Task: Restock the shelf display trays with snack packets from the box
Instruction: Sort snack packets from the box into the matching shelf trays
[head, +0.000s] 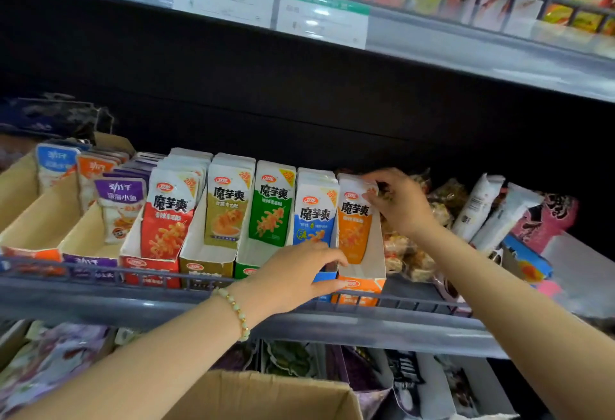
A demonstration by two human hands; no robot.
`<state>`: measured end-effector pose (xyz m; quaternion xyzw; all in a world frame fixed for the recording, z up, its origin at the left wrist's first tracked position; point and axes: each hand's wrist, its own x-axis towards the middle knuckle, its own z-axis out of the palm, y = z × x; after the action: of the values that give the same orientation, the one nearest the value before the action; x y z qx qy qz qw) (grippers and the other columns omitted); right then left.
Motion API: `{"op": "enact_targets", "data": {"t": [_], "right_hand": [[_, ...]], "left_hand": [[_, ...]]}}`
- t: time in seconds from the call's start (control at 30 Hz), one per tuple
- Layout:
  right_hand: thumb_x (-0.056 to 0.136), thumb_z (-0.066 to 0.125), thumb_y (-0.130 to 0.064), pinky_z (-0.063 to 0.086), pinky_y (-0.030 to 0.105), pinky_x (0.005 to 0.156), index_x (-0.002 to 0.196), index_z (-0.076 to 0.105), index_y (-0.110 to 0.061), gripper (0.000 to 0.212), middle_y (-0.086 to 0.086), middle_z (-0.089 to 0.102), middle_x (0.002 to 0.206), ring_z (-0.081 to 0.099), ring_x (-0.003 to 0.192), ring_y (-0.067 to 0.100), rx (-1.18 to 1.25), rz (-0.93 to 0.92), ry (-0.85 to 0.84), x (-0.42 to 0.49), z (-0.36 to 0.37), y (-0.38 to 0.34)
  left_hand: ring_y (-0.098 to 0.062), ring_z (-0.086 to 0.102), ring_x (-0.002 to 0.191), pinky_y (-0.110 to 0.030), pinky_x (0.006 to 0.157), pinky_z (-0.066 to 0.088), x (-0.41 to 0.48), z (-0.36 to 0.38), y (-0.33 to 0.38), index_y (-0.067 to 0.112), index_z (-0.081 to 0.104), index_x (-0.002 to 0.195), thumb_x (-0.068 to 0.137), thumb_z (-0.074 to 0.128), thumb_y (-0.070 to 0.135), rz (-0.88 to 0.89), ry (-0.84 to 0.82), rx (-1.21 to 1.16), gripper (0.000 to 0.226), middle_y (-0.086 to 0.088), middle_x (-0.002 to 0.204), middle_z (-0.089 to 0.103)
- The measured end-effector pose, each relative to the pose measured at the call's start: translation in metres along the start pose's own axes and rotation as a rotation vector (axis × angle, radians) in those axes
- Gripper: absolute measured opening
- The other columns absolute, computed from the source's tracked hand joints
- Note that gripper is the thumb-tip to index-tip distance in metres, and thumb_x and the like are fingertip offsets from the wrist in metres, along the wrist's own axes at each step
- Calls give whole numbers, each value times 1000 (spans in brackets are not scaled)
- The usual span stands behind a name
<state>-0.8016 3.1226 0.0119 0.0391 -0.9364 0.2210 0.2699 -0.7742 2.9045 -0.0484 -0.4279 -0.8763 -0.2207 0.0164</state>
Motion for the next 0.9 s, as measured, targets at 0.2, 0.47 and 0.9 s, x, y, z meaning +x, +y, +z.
{"op": "enact_targets", "data": {"t": [0.2, 0.47, 0.9], "right_hand": [[93, 60, -25, 49, 21, 90, 118, 62, -29, 25, -13, 63, 119, 59, 109, 3, 303, 71, -216, -98, -13, -34], [92, 63, -22, 43, 9, 87, 120, 61, -16, 29, -11, 63, 111, 59, 101, -2, 331, 249, -743, -246, 73, -61], [18, 65, -92, 48, 34, 99, 130, 51, -18, 135, 1, 55, 134, 56, 117, 19, 69, 683, -1125, -343, 229, 1]], "left_hand": [[0, 38, 122, -25, 103, 34, -82, -12, -5, 34, 45, 133, 88, 35, 63, 0, 113, 57, 55, 19, 132, 45], [1, 42, 120, -23, 103, 36, -201, 51, -45, 39, 47, 127, 84, 32, 68, -226, -243, 1, 54, 21, 130, 45], [-18, 40, 132, -29, 98, 41, -265, 150, -96, 27, 24, 148, 93, 45, 54, -405, -624, -27, 65, 2, 156, 19]]}}
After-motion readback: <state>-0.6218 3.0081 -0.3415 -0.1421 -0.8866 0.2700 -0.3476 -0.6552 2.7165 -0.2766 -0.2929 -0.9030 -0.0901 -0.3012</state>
